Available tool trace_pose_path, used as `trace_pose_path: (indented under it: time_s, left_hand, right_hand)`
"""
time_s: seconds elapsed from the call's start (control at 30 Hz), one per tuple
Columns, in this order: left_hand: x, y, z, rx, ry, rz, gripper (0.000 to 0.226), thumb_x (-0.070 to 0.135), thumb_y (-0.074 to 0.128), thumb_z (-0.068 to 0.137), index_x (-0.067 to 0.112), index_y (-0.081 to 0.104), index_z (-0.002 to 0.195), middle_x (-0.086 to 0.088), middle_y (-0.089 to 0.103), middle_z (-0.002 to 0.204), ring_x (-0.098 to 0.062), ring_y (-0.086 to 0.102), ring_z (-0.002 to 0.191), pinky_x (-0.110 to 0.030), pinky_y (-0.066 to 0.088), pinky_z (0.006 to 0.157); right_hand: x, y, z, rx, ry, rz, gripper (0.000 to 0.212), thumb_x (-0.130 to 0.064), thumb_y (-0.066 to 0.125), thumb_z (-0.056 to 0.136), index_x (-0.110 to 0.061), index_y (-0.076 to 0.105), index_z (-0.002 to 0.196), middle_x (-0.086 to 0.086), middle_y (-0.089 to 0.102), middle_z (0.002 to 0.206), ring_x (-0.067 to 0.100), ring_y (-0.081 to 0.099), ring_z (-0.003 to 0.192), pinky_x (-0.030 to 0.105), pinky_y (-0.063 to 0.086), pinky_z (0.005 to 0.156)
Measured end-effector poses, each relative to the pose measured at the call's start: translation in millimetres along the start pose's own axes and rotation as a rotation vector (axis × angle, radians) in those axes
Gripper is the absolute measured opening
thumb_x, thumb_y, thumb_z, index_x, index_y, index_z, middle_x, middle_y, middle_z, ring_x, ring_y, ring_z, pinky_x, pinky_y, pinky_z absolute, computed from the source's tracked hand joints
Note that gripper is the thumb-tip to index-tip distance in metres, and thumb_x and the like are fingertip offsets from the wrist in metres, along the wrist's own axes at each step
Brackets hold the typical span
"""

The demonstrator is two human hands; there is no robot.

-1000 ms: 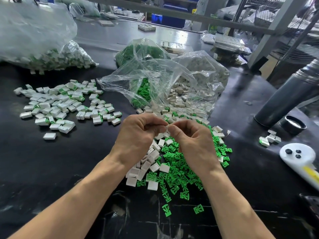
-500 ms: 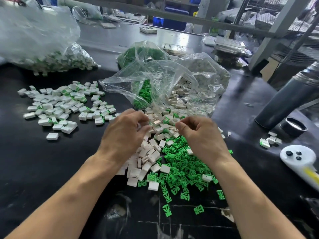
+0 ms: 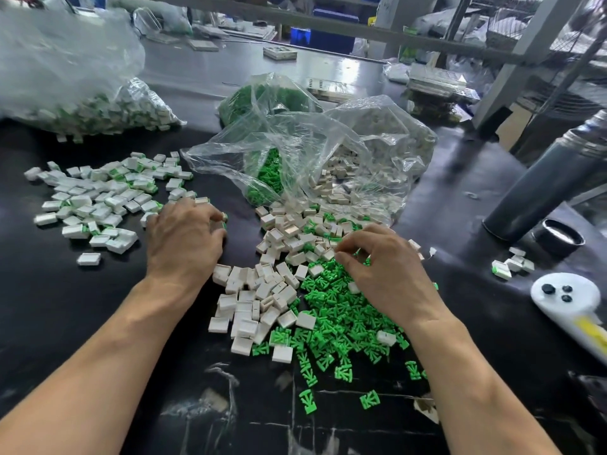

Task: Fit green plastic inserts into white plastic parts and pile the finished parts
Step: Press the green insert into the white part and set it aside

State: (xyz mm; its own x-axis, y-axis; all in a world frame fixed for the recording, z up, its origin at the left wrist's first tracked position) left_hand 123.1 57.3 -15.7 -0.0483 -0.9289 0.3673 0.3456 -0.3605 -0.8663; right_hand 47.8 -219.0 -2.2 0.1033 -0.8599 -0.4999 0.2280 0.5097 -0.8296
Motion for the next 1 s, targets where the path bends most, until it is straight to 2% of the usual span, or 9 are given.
trace_pose_path:
  time_s: [0.17, 0.27, 0.37, 0.47, 0.57, 0.67, 0.77, 0.87, 1.0]
  left_hand:
    - [14.1, -7.9, -4.7, 0.000, 0.033, -0.086, 0.027, 0.033, 0.079, 0.088, 0.020, 0.073, 0.111, -0.007, 0.068, 0.109, -0.029, 0.062, 0.106, -0.045, 0.046, 0.095]
    - [25.5, 3.0, -14.9, -0.179, 0.009, -0.272, 0.011, 0.039, 0.077, 0.089, 0.030, 0.073, 0.093, 0.008, 0.073, 0.092, -0.013, 0.070, 0.086, -0.038, 0.057, 0.086]
    - [34.0, 15.2, -27.3, -0.319, -0.008, -0.267, 0.018, 0.049, 0.076, 0.087, 0.033, 0.070, 0.082, 0.015, 0.070, 0.081, -0.005, 0.067, 0.076, -0.034, 0.057, 0.078]
    - [40.6, 21.0, -33.6, -0.346, -0.007, -0.276, 0.019, 0.051, 0.074, 0.088, 0.032, 0.069, 0.086, 0.016, 0.067, 0.083, -0.004, 0.063, 0.080, -0.035, 0.056, 0.079]
    - [48.9, 22.0, -36.4, -0.321, -0.007, -0.391, 0.018, 0.047, 0.073, 0.090, 0.031, 0.070, 0.098, 0.015, 0.067, 0.094, 0.001, 0.060, 0.085, -0.025, 0.050, 0.073]
    - [53.1, 22.3, -39.4, -0.312, -0.045, -0.554, 0.020, 0.042, 0.071, 0.093, 0.028, 0.070, 0.108, 0.011, 0.068, 0.101, -0.003, 0.063, 0.090, -0.030, 0.055, 0.078]
    - [54.5, 19.8, -40.8, -0.312, -0.054, -0.643, 0.011, 0.038, 0.071, 0.095, 0.032, 0.071, 0.104, 0.010, 0.070, 0.097, -0.005, 0.065, 0.088, -0.031, 0.056, 0.077]
    - [58.3, 15.1, -41.4, -0.309, 0.007, -0.594, 0.002, 0.034, 0.072, 0.094, 0.033, 0.071, 0.095, 0.012, 0.067, 0.091, -0.005, 0.062, 0.080, -0.027, 0.052, 0.070]
    - [65.8, 19.1, -46.1, -0.377, 0.075, -0.477, 0.009, 0.035, 0.077, 0.090, 0.038, 0.068, 0.087, 0.018, 0.061, 0.092, 0.001, 0.057, 0.081, -0.023, 0.048, 0.075]
  right_hand:
    - [10.7, 1.1, -2.2, 0.006, 0.047, -0.050, 0.017, -0.049, 0.074, 0.090, -0.036, 0.075, 0.101, -0.018, 0.060, 0.100, 0.008, 0.054, 0.097, 0.032, 0.046, 0.092]
    - [14.1, 3.2, -3.5, -0.006, 0.070, -0.063, 0.022, -0.053, 0.074, 0.088, -0.038, 0.073, 0.104, -0.018, 0.060, 0.102, 0.010, 0.053, 0.101, 0.034, 0.044, 0.095]
    - [11.6, 8.1, -4.4, -0.032, 0.073, -0.085, 0.027, -0.055, 0.072, 0.089, -0.040, 0.070, 0.111, -0.016, 0.059, 0.109, 0.010, 0.050, 0.109, 0.034, 0.041, 0.101]
    - [4.2, 15.7, -5.3, -0.058, 0.057, -0.115, 0.025, -0.053, 0.071, 0.090, -0.041, 0.068, 0.112, -0.018, 0.057, 0.110, 0.008, 0.047, 0.110, 0.034, 0.038, 0.105]
    - [-1.8, 20.2, -4.8, -0.063, 0.049, -0.109, 0.018, -0.046, 0.073, 0.091, -0.040, 0.069, 0.107, -0.020, 0.053, 0.105, 0.006, 0.044, 0.106, 0.032, 0.036, 0.104]
    - [-5.8, 18.1, -4.6, -0.029, 0.027, -0.103, 0.008, -0.040, 0.073, 0.093, -0.036, 0.070, 0.100, -0.020, 0.056, 0.100, 0.006, 0.047, 0.101, 0.030, 0.037, 0.099]
    - [-7.5, 18.1, -5.5, -0.025, 0.015, -0.097, 0.005, -0.036, 0.072, 0.094, -0.034, 0.070, 0.098, -0.019, 0.059, 0.098, 0.006, 0.050, 0.098, 0.029, 0.038, 0.096]
    - [-6.5, 14.7, -6.0, 0.009, 0.020, -0.063, 0.005, -0.033, 0.072, 0.094, -0.034, 0.071, 0.098, -0.023, 0.057, 0.094, 0.006, 0.051, 0.095, 0.027, 0.039, 0.093]
    - [-4.7, 10.4, -8.1, 0.049, 0.036, -0.021, 0.008, -0.030, 0.074, 0.094, -0.035, 0.072, 0.101, -0.023, 0.059, 0.096, 0.007, 0.055, 0.096, 0.027, 0.044, 0.091]
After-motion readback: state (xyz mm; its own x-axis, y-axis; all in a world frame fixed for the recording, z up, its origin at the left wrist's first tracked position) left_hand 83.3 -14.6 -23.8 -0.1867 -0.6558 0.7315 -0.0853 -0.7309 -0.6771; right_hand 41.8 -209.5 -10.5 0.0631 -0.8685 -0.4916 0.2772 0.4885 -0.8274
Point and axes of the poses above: each hand's wrist, its own z-axis towards the middle knuckle, its own y-axis out of the palm, x = y × z, the point moved 10 cm from there along z, towards the middle knuckle
